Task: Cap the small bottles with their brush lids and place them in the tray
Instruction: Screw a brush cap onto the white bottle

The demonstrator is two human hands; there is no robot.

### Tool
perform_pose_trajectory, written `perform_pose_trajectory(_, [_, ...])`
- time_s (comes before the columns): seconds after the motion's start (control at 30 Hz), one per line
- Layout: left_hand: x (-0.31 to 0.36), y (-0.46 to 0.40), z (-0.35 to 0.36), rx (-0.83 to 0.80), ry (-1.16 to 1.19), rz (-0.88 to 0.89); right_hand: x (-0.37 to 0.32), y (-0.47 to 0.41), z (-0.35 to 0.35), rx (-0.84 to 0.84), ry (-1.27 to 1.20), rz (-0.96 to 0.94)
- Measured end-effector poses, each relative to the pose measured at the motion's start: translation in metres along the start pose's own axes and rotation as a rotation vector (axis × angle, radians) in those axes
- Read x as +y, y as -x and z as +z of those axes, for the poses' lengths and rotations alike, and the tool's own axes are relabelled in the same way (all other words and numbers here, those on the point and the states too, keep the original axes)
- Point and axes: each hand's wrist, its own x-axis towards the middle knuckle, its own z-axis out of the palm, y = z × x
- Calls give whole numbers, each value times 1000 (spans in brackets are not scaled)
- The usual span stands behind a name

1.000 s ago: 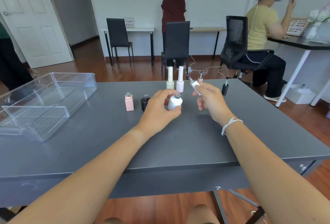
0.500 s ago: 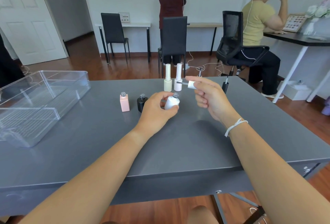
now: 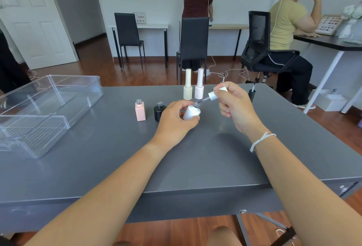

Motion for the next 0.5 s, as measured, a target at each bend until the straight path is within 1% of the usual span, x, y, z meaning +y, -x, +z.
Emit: perform_pose_trajectory(0.5, [0, 1, 0, -19, -20, 18, -3, 2, 1, -25, 53, -5])
